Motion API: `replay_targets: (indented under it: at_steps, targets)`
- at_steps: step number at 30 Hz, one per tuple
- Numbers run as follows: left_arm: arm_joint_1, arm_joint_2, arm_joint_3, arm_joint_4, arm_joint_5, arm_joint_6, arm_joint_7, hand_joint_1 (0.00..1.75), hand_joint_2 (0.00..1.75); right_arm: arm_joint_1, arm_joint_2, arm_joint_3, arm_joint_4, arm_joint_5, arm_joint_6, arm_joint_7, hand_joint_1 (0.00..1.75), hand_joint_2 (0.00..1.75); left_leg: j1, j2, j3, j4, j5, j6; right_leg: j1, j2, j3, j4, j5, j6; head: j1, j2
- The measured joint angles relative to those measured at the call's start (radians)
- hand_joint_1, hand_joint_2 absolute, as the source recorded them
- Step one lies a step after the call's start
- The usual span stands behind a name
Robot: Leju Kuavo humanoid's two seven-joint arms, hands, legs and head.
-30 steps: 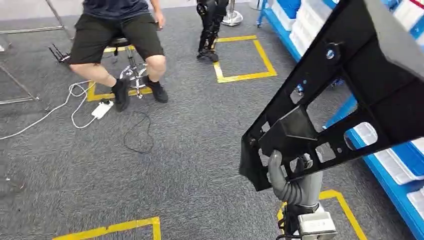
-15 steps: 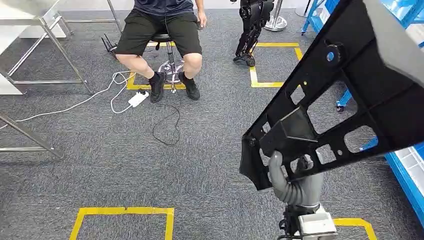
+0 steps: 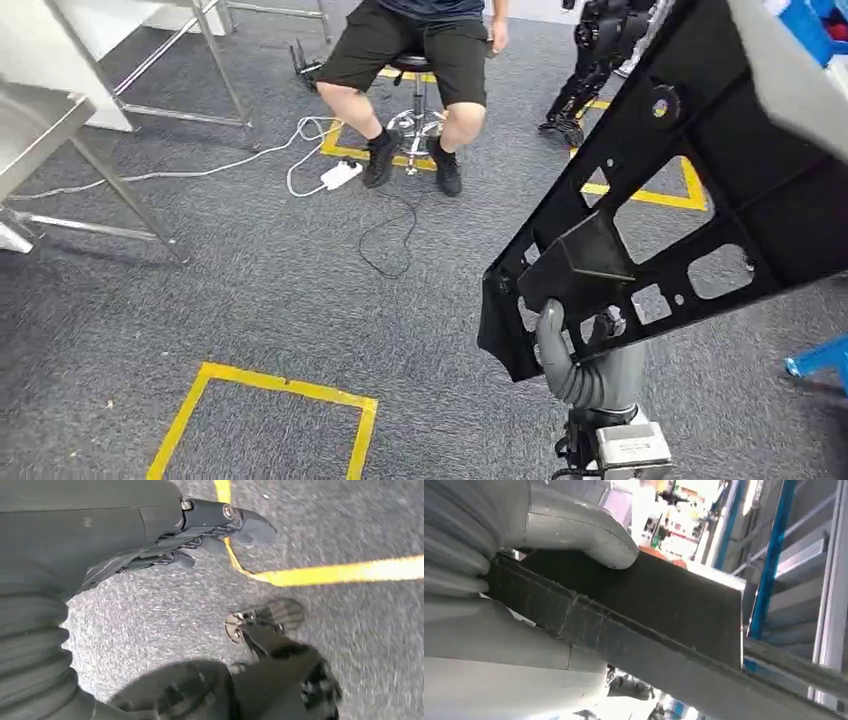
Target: Take the parts from the cabinet and place them on the table.
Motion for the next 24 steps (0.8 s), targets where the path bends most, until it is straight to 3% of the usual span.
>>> replay_targets:
  at_steps: [1, 3, 4, 5, 7, 8, 9, 12, 13, 14, 15, 16, 18, 19, 20, 21, 22, 23, 24]
  targets:
    - [-0.001, 0.001, 0.0, 0.0, 0.0, 0.0, 0.001, 0.0, 1.75, 0.001, 0.0, 0.0, 0.0, 0.0, 0.0, 0.0, 1.75, 1.75, 0.0, -0.01, -0.002, 0.0, 0.004, 0.007, -0.001, 0.035, -0.032, 0.071, -0.034, -0.007, 0.003, 0.0]
    - [-0.006, 0.0, 0.0, 0.0, -0.001, 0.0, 0.001, 0.0, 1.75, 0.001, -0.002, 0.0, 0.002, 0.0, 0.0, 0.0, 1.75, 1.75, -0.001, -0.041, -0.009, 0.0, 0.007, 0.012, -0.002, 0.053, -0.111, 0.228, -0.092, -0.014, 0.003, 0.0]
    - [-0.006, 0.0, 0.0, 0.0, -0.001, 0.0, 0.001, 0.0, 1.75, 0.001, -0.003, 0.0, 0.003, 0.0, 0.0, 0.0, 1.75, 1.75, -0.001, -0.058, -0.011, 0.0, 0.009, 0.013, -0.002, 0.056, -0.137, 0.274, -0.099, -0.01, 0.002, 0.0]
    - [-0.005, 0.0, 0.0, 0.0, -0.001, 0.0, 0.001, 0.0, 1.75, 0.001, -0.003, 0.0, 0.004, 0.0, 0.0, 0.0, 1.75, 1.75, -0.001, -0.073, -0.011, 0.0, 0.01, 0.012, -0.003, 0.056, -0.135, 0.262, -0.086, -0.002, 0.003, 0.0]
    - [-0.003, 0.0, 0.0, 0.0, -0.001, 0.0, 0.002, 0.0, 1.75, 0.001, -0.003, 0.0, 0.004, 0.0, 0.0, 0.0, 1.75, 1.75, 0.0, -0.105, -0.011, 0.0, 0.015, 0.007, -0.008, 0.067, -0.073, 0.126, -0.022, 0.017, 0.003, 0.0]
    - [-0.003, 0.0, 0.0, 0.0, -0.001, 0.0, 0.002, 0.0, 1.75, 0.0, -0.003, 0.0, 0.004, 0.0, 0.0, 0.0, 1.75, 1.75, 0.001, -0.121, -0.012, 0.0, 0.018, 0.003, -0.012, 0.094, -0.023, 0.025, 0.016, 0.024, 0.003, 0.0]
    - [-0.004, 0.0, 0.0, 0.0, -0.001, 0.0, 0.002, 0.0, 1.75, 0.0, -0.003, 0.0, 0.004, 0.0, 0.0, 0.0, 1.75, 1.75, -0.002, -0.134, -0.015, 0.002, 0.021, -0.004, -0.016, 0.148, -0.001, -0.034, 0.024, 0.022, 0.003, 0.0]
    - [-0.002, 0.0, 0.0, 0.0, -0.004, -0.003, 0.001, 0.0, 1.75, 0.0, -0.002, 0.0, 0.005, 0.0, 0.0, 0.001, 1.75, 1.75, -0.003, -0.159, -0.022, -0.006, 0.03, -0.02, -0.005, 0.115, 0.006, -0.035, 0.034, -0.001, 0.001, 0.0]
    - [0.004, 0.0, 0.0, 0.0, -0.004, -0.003, 0.001, 0.0, 1.75, -0.001, -0.002, 0.0, 0.005, 0.0, 0.0, 0.001, 1.75, 1.75, -0.001, -0.171, -0.027, -0.013, 0.037, -0.03, -0.004, 0.102, 0.008, -0.036, 0.04, -0.009, 0.001, 0.0]
    - [0.005, 0.004, 0.0, 0.0, -0.004, -0.002, 0.0, 0.0, 1.75, -0.003, -0.001, 0.0, 0.005, 0.0, 0.0, 0.001, 1.75, 1.75, 0.0, -0.159, -0.032, 0.005, 0.031, -0.032, -0.022, 0.085, 0.008, -0.045, 0.049, -0.02, 0.0, 0.0]
    - [0.004, 0.003, 0.0, 0.0, -0.006, -0.002, -0.002, 0.0, 1.75, -0.005, 0.0, 0.0, 0.006, 0.0, 0.0, 0.005, 1.75, 1.75, -0.012, -0.088, -0.044, 0.037, 0.005, -0.033, -0.017, 0.073, 0.008, -0.046, 0.05, -0.025, -0.002, 0.0]
    - [0.004, 0.003, 0.0, 0.0, -0.011, -0.002, -0.004, 0.0, 1.75, -0.005, 0.002, 0.0, 0.005, 0.0, 0.0, 0.005, 1.75, 1.75, -0.011, -0.046, -0.067, 0.097, -0.037, -0.034, -0.016, 0.06, 0.008, -0.046, 0.05, -0.036, -0.012, 0.0]
    - [-0.001, 0.003, 0.0, 0.0, -0.013, -0.001, -0.008, 0.0, 1.75, -0.005, 0.002, 0.0, 0.007, 0.0, 0.0, 0.006, 1.75, 1.75, -0.006, -0.016, -0.129, 0.239, -0.113, -0.037, -0.007, 0.029, 0.007, -0.046, 0.049, -0.038, -0.01, 0.0]
    - [-0.002, 0.003, 0.0, 0.0, -0.013, -0.001, -0.008, 0.0, 1.75, -0.006, 0.002, 0.0, 0.008, 0.0, 0.0, 0.006, 1.75, 1.75, -0.005, -0.012, -0.15, 0.29, -0.132, -0.039, -0.006, 0.013, 0.006, -0.045, 0.048, -0.039, -0.01, 0.0]
    - [-0.001, 0.003, 0.0, 0.0, -0.014, 0.0, -0.008, 0.0, 1.75, -0.005, 0.002, 0.0, 0.009, 0.0, 0.0, 0.007, 1.75, 1.75, -0.003, -0.009, -0.15, 0.297, -0.127, -0.041, -0.006, -0.002, 0.006, -0.045, 0.048, -0.039, -0.01, 0.0]
    - [0.0, 0.003, 0.0, 0.0, -0.014, 0.0, -0.008, 0.0, 1.75, -0.006, 0.002, 0.0, 0.01, 0.0, 0.001, 0.007, 1.75, 1.75, -0.001, -0.006, -0.127, 0.261, -0.102, -0.043, -0.006, -0.016, 0.007, -0.045, 0.047, -0.039, -0.011, 0.0]
    - [0.001, 0.003, 0.0, 0.0, -0.015, 0.0, -0.008, 0.0, 1.75, -0.006, 0.002, 0.0, 0.011, 0.0, 0.001, 0.007, 1.75, 1.75, 0.0, 0.005, -0.078, 0.173, -0.059, -0.042, -0.006, -0.031, 0.009, -0.045, 0.044, -0.036, -0.011, 0.0]
    - [0.0, 0.004, 0.0, 0.0, -0.016, 0.0, -0.008, 0.0, 1.75, -0.006, 0.002, 0.0, 0.011, 0.0, 0.001, 0.007, 1.75, 1.75, 0.0, 0.03, -0.025, 0.083, -0.023, -0.041, -0.007, -0.042, 0.013, -0.044, 0.041, -0.033, -0.011, 0.0]
    - [-0.001, 0.003, 0.0, 0.0, -0.018, 0.0, -0.008, 0.0, 1.75, -0.006, 0.002, 0.0, 0.011, 0.0, 0.001, 0.007, 1.75, 1.75, -0.004, 0.094, 0.012, 0.015, -0.02, -0.04, -0.001, -0.053, 0.018, -0.043, 0.036, -0.026, -0.011, 0.0]
